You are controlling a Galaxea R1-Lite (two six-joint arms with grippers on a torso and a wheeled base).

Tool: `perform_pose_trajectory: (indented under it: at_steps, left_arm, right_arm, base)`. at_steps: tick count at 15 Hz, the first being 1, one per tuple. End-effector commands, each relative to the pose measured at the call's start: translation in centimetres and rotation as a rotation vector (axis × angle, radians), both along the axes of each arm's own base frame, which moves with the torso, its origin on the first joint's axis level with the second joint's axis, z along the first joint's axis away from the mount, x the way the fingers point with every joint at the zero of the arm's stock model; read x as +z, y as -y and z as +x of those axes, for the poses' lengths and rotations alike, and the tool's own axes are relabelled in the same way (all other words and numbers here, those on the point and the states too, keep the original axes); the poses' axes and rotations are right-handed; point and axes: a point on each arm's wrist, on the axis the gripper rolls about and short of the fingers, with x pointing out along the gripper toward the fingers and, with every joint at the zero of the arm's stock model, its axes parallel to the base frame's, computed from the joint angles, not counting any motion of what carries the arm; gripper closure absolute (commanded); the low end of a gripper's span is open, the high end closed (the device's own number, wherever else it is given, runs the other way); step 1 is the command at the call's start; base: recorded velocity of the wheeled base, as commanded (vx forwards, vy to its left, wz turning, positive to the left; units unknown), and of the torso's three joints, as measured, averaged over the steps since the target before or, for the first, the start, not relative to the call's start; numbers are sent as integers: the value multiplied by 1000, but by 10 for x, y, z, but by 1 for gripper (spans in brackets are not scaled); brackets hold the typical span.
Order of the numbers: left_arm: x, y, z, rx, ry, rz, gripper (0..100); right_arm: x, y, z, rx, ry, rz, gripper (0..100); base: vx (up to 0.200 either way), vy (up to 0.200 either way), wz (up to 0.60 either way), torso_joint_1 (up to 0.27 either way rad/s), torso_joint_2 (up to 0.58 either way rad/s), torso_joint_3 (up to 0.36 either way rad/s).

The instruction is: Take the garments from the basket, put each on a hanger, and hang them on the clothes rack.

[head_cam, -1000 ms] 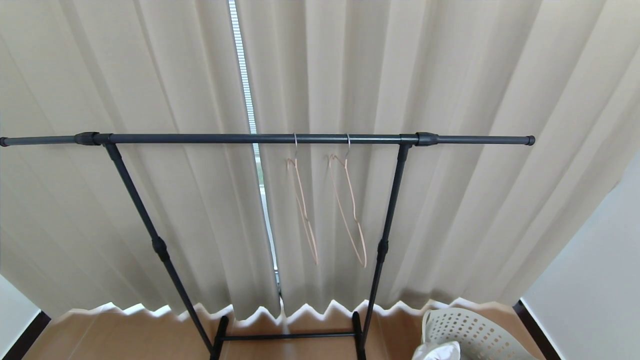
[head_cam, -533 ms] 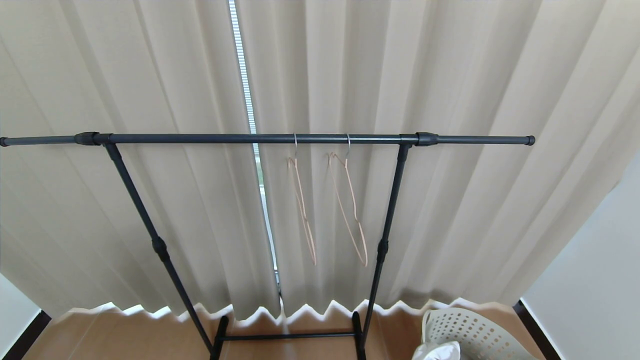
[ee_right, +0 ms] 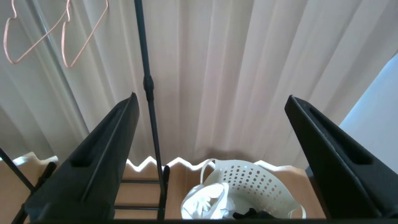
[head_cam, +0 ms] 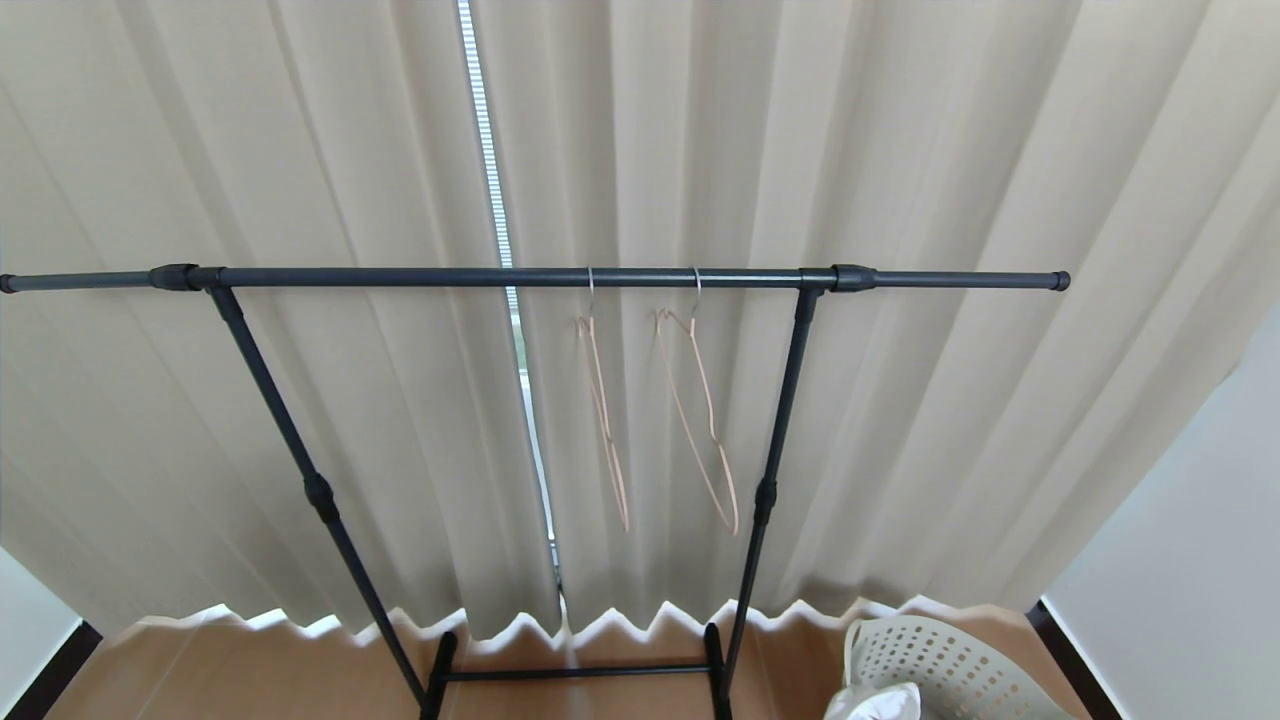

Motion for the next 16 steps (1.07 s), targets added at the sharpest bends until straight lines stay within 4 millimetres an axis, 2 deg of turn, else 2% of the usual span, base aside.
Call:
perform_pose_trajectory:
  at_steps: [1,5,16]
  left_arm:
    - [0,0,0,0,-1,0,0]
    - [0,0,0,-2,-3,0,0]
    - [0,0,0,-3,-3,-2,0]
  right_arm:
    - [0,0,0,3,-1,-1,0]
    - [0,0,0,3,-1,3,0]
    - [0,0,0,1,-1,3,0]
  base:
    - [0,0,0,0,0,0]
    - [0,0,0,-25,59,32]
    - [0,0,0,-145,336,184]
